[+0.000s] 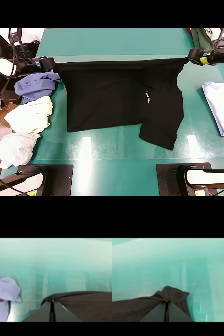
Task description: Fold the shirts.
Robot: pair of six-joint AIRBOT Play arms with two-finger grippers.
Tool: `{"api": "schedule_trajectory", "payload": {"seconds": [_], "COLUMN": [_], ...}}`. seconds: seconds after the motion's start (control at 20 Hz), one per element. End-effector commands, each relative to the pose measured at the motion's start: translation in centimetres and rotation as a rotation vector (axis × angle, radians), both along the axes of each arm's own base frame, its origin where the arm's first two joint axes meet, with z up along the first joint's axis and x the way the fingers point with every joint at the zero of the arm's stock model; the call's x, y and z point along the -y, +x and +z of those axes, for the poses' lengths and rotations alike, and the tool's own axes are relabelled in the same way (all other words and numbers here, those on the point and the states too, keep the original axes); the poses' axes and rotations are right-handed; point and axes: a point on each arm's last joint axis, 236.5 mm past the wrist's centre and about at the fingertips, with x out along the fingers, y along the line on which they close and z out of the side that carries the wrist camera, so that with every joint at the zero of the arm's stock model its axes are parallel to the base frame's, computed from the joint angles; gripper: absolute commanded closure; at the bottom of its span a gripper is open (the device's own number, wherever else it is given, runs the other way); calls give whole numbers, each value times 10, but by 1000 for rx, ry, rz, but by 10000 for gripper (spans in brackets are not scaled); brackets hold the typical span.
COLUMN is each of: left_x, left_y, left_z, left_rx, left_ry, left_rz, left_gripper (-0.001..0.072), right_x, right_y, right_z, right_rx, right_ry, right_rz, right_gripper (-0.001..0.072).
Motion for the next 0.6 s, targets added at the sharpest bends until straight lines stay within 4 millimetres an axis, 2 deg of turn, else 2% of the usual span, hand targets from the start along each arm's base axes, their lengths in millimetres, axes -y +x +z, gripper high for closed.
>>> {"api": "schedule_trajectory", "payload": {"seconds": [0.0, 0.2, 0.4, 0.55], "left_x": [-6, -2, 5, 8], "left_y": [13, -2, -51, -71], "left_z": [-13, -38, -93, -123], "left_rx": [8, -102, -387, -525], "left_ry": [7, 29, 92, 82], "left_rz": [21, -17, -133, -165], "left_gripper": [682, 682, 682, 681], "right_x": [8, -4, -13, -6], "right_y": [15, -1, -23, -37], "right_z": [-14, -50, -88, -103], "right_rx": [26, -109, -265, -351], "right_ry": [-14, -34, 1, -8], "right_rz": [-18, 74, 114, 88], "right_gripper": [697, 697, 698, 697]}}
